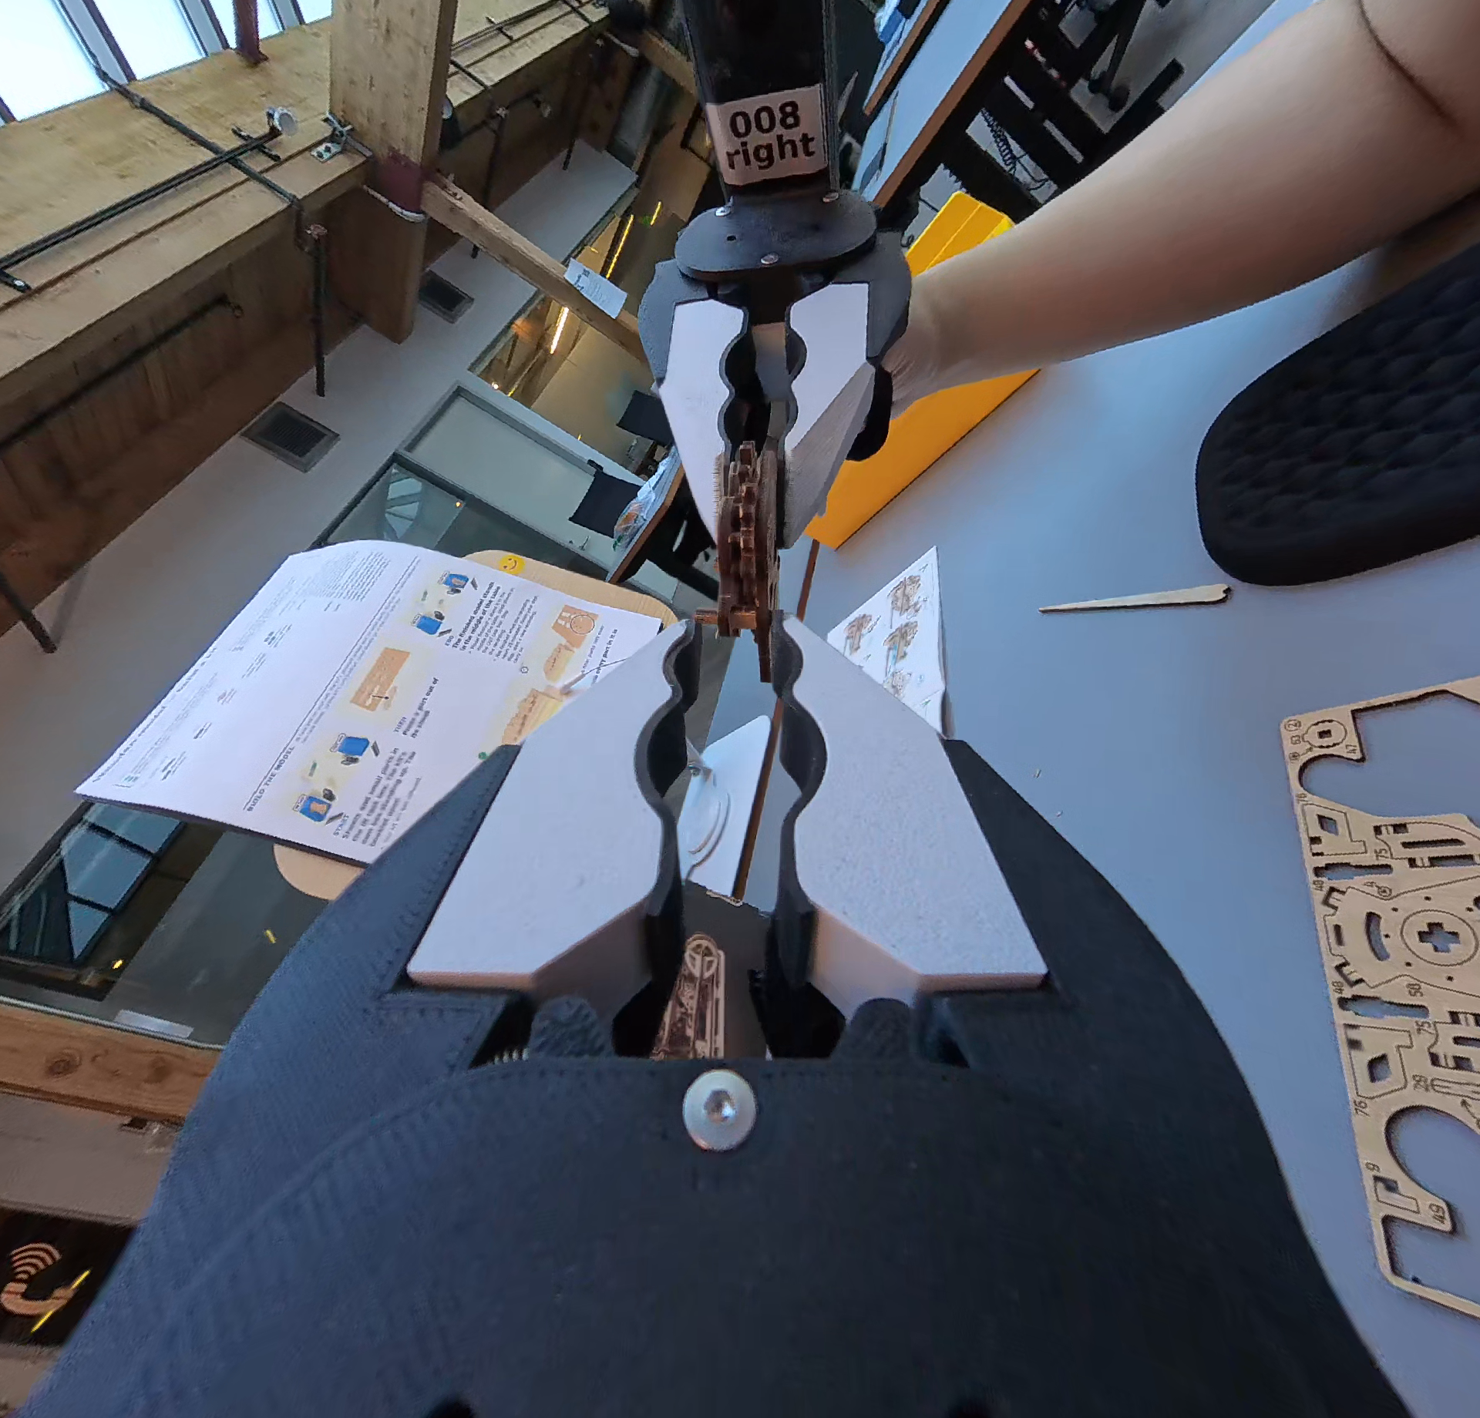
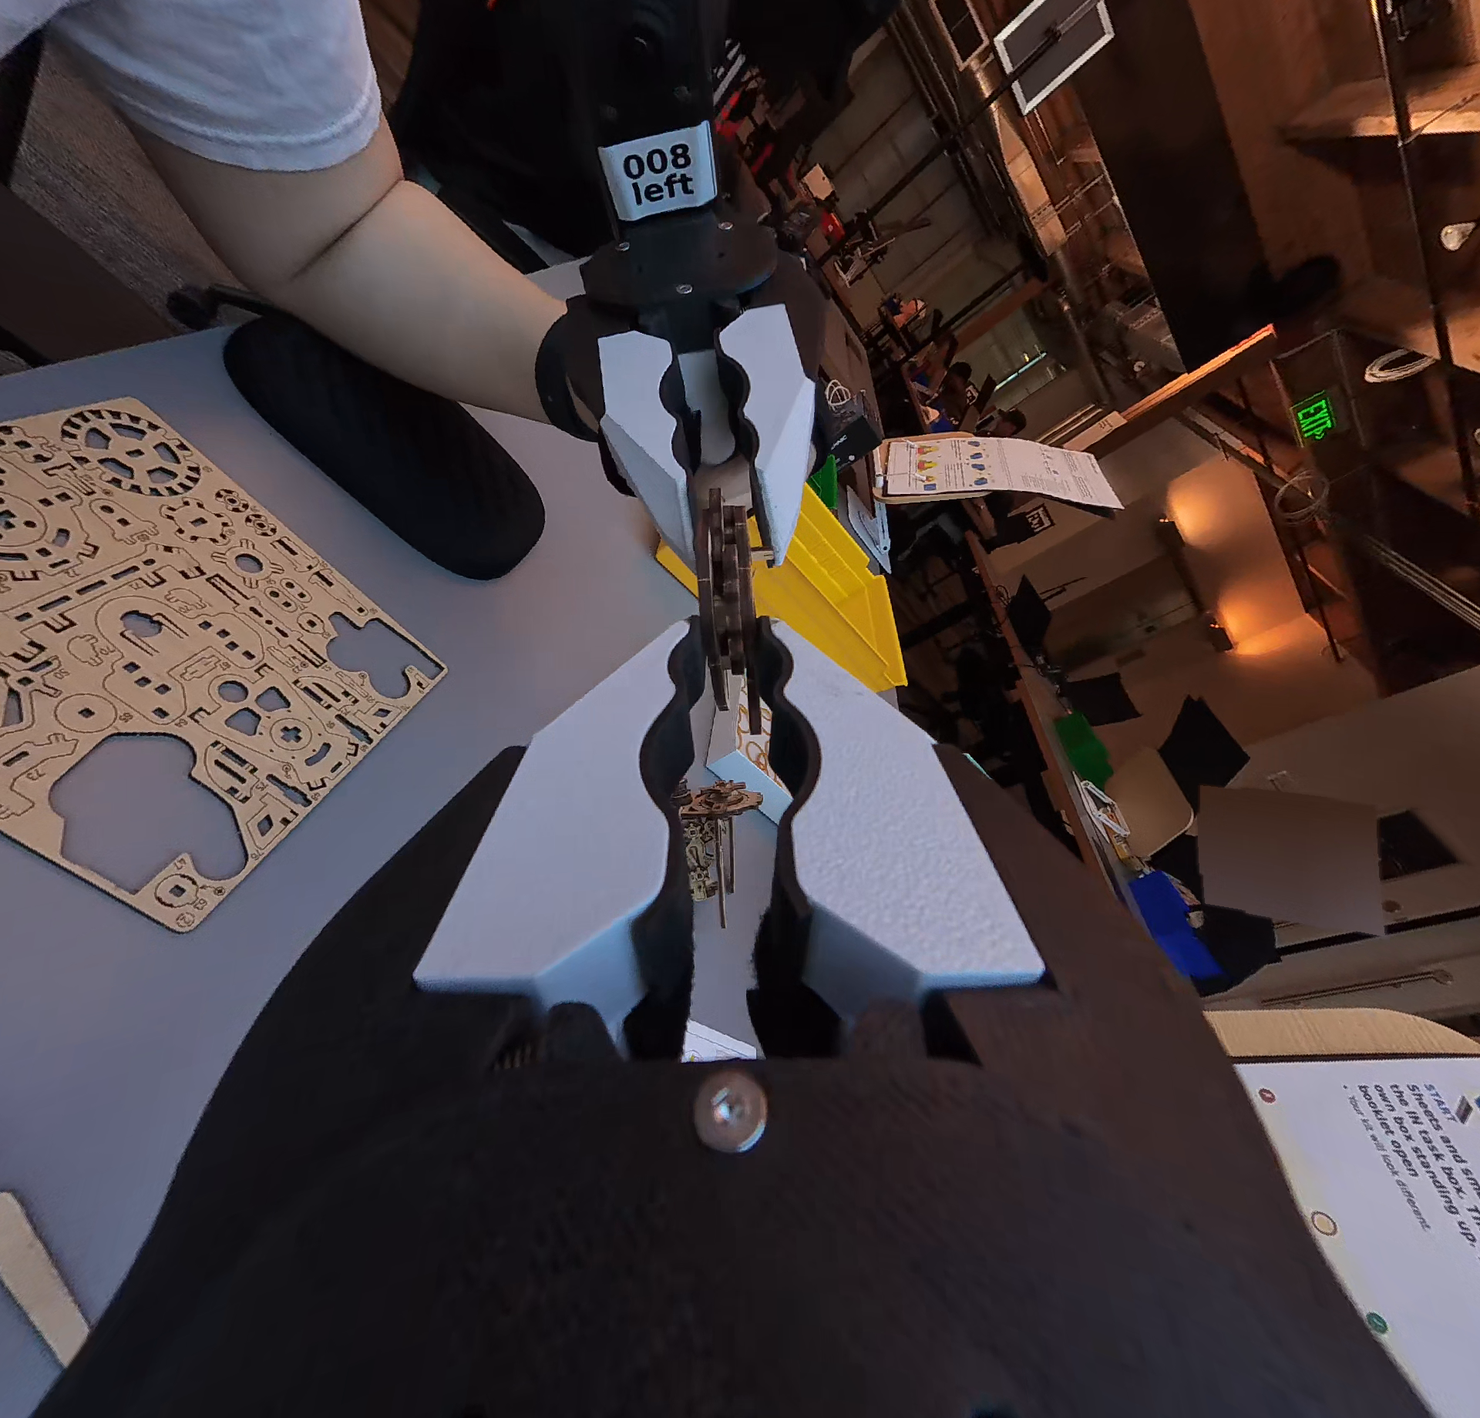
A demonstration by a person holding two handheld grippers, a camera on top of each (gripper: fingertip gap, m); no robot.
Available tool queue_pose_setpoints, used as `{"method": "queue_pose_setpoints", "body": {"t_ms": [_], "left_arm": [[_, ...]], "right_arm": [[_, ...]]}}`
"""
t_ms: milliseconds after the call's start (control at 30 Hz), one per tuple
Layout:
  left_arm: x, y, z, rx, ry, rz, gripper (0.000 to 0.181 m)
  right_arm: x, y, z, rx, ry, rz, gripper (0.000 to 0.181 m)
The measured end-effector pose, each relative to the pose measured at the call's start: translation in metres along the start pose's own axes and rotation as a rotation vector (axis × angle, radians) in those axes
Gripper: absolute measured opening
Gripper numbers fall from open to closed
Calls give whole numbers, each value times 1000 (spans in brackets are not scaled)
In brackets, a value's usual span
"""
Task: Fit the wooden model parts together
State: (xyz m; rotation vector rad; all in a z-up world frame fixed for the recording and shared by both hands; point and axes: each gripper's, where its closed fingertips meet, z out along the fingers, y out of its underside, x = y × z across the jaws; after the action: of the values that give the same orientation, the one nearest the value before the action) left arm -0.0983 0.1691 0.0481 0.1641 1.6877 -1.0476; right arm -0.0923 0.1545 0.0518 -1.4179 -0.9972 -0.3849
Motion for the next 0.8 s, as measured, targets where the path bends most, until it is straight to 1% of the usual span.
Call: {"method": "queue_pose_setpoints", "body": {"t_ms": [100,133,167,233,433,667,733,800], "left_arm": [[1,1,1,-18,7,7,15],[0,1,1,-23,1,7,15],[-3,1,1,-25,-19,15,10],[-5,2,1,-21,-35,21,11],[1,2,2,-1,18,-30,10],[5,8,2,-89,75,-21,10],[3,9,2,-97,60,-1,9],[-3,6,2,-74,22,8,10]], "right_arm": [[0,1,-1,9,-14,38,11],[3,1,0,16,-2,52,11],[6,2,0,17,15,60,11],[6,3,0,20,14,81,11],[0,6,-1,11,-43,126,11],[-3,11,0,-50,-55,114,11],[1,10,0,-64,-24,86,11],[7,5,0,-60,21,68,11]]}}
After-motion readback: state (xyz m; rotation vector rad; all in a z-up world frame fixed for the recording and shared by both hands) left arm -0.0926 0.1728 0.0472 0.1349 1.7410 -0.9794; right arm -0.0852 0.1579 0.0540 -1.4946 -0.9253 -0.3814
